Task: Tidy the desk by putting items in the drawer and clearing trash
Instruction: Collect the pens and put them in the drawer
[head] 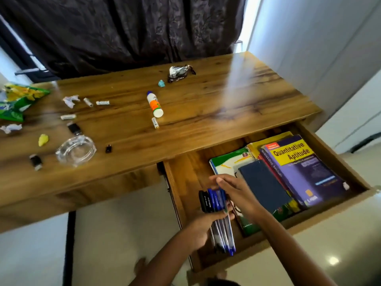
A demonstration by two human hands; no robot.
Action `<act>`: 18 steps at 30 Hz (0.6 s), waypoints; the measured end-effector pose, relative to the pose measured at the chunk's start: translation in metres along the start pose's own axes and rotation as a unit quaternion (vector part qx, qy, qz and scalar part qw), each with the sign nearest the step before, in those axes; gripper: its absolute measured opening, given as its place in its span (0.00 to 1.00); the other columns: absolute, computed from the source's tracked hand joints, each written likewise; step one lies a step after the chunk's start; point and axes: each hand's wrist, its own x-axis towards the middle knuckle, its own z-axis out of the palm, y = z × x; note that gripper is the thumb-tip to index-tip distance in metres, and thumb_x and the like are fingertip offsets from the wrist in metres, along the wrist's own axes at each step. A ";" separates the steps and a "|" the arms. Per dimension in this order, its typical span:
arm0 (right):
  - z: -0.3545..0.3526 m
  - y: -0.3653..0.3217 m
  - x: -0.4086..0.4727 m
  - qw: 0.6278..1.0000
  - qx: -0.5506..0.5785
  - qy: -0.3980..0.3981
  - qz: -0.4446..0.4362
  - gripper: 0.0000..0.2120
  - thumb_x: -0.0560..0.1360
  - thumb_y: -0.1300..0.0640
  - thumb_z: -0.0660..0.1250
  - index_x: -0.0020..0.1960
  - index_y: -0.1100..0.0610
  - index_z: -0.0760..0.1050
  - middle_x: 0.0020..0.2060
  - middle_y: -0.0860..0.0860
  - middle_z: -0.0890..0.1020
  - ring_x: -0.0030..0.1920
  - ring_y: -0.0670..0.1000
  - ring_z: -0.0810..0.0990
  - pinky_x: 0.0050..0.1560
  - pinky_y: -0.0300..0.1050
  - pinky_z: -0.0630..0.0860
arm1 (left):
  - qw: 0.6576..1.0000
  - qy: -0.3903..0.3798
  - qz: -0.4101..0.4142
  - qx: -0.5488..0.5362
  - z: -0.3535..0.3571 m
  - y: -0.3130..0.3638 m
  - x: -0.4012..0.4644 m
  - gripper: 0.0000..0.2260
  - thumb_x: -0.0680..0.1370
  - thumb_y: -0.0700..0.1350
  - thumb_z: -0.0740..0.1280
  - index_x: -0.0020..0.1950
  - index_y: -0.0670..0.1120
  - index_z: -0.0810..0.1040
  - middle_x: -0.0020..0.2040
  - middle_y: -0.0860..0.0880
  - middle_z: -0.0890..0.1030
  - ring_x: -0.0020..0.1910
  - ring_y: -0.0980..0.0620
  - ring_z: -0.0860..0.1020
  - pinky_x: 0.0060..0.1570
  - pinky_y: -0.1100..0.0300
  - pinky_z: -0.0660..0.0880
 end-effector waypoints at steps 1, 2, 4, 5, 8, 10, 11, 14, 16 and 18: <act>-0.005 0.008 0.003 1.000 0.001 -0.019 0.013 0.11 0.80 0.56 0.58 0.52 0.49 0.79 0.49 0.47 0.83 0.51 0.44 0.81 0.49 0.38 0.78 | 1.000 0.022 0.001 0.001 0.004 -0.006 0.005 0.16 0.73 0.35 0.71 0.60 0.42 0.78 0.55 0.45 0.83 0.51 0.49 0.83 0.57 0.54 0.77; -0.008 0.016 0.006 0.999 0.000 -0.037 0.026 0.11 0.80 0.56 0.58 0.53 0.49 0.79 0.50 0.45 0.83 0.52 0.43 0.81 0.49 0.37 0.77 | 0.999 0.040 0.000 0.001 0.006 -0.010 0.010 0.15 0.72 0.36 0.71 0.58 0.43 0.79 0.53 0.45 0.84 0.48 0.50 0.83 0.54 0.56 0.77; -0.011 0.032 0.013 0.996 -0.018 -0.075 0.044 0.10 0.80 0.57 0.59 0.54 0.50 0.78 0.51 0.44 0.81 0.53 0.43 0.79 0.50 0.37 0.76 | 0.998 0.069 -0.003 -0.012 0.007 -0.017 0.017 0.11 0.73 0.36 0.71 0.54 0.43 0.80 0.49 0.46 0.85 0.45 0.51 0.84 0.50 0.57 0.79; -0.012 0.039 0.016 0.994 -0.027 -0.092 0.053 0.10 0.79 0.57 0.59 0.54 0.51 0.78 0.50 0.44 0.81 0.53 0.43 0.78 0.48 0.36 0.75 | 0.997 0.080 -0.004 -0.018 0.007 -0.019 0.019 0.11 0.73 0.36 0.71 0.54 0.43 0.80 0.46 0.47 0.86 0.43 0.51 0.84 0.46 0.58 0.80; -0.007 0.051 0.028 0.989 -0.010 -0.118 0.085 0.11 0.79 0.61 0.59 0.52 0.50 0.77 0.49 0.44 0.80 0.51 0.42 0.78 0.44 0.35 0.75 | 0.992 0.125 0.001 -0.013 0.001 -0.023 0.025 0.14 0.72 0.36 0.72 0.57 0.43 0.79 0.46 0.46 0.86 0.44 0.50 0.84 0.38 0.61 0.79; -0.003 0.057 0.036 0.987 -0.005 -0.126 0.096 0.12 0.78 0.63 0.59 0.51 0.51 0.78 0.50 0.47 0.80 0.51 0.42 0.78 0.46 0.36 0.76 | 0.988 0.152 0.009 -0.010 -0.002 -0.026 0.030 0.15 0.71 0.37 0.73 0.58 0.43 0.79 0.50 0.44 0.85 0.46 0.48 0.84 0.44 0.58 0.79; -0.001 0.060 0.039 0.986 -0.010 -0.132 0.099 0.12 0.78 0.64 0.59 0.52 0.52 0.78 0.51 0.48 0.80 0.52 0.43 0.78 0.48 0.37 0.77 | 0.987 0.160 0.010 -0.012 -0.003 -0.027 0.033 0.16 0.71 0.36 0.73 0.58 0.42 0.78 0.51 0.43 0.84 0.46 0.48 0.84 0.46 0.57 0.79; 0.007 0.071 0.047 0.982 -0.038 -0.151 0.104 0.12 0.79 0.65 0.59 0.57 0.58 0.78 0.53 0.52 0.80 0.55 0.48 0.78 0.49 0.35 0.76 | 0.984 0.177 -0.002 -0.033 -0.008 -0.033 0.040 0.13 0.73 0.34 0.71 0.57 0.41 0.79 0.48 0.43 0.84 0.43 0.48 0.84 0.47 0.57 0.79; 0.011 0.079 0.050 0.980 -0.063 -0.156 0.109 0.12 0.79 0.65 0.59 0.59 0.60 0.77 0.54 0.52 0.79 0.55 0.48 0.76 0.44 0.30 0.76 | 0.982 0.183 -0.019 -0.032 -0.011 -0.037 0.043 0.09 0.73 0.33 0.70 0.53 0.40 0.80 0.44 0.43 0.84 0.42 0.48 0.83 0.49 0.56 0.79; 0.014 0.084 0.053 0.978 -0.087 -0.156 0.107 0.13 0.78 0.66 0.59 0.60 0.62 0.76 0.55 0.52 0.78 0.56 0.47 0.75 0.45 0.30 0.75 | 0.982 0.183 -0.030 -0.026 -0.012 -0.038 0.046 0.08 0.74 0.33 0.69 0.51 0.40 0.80 0.42 0.43 0.84 0.41 0.48 0.82 0.52 0.54 0.77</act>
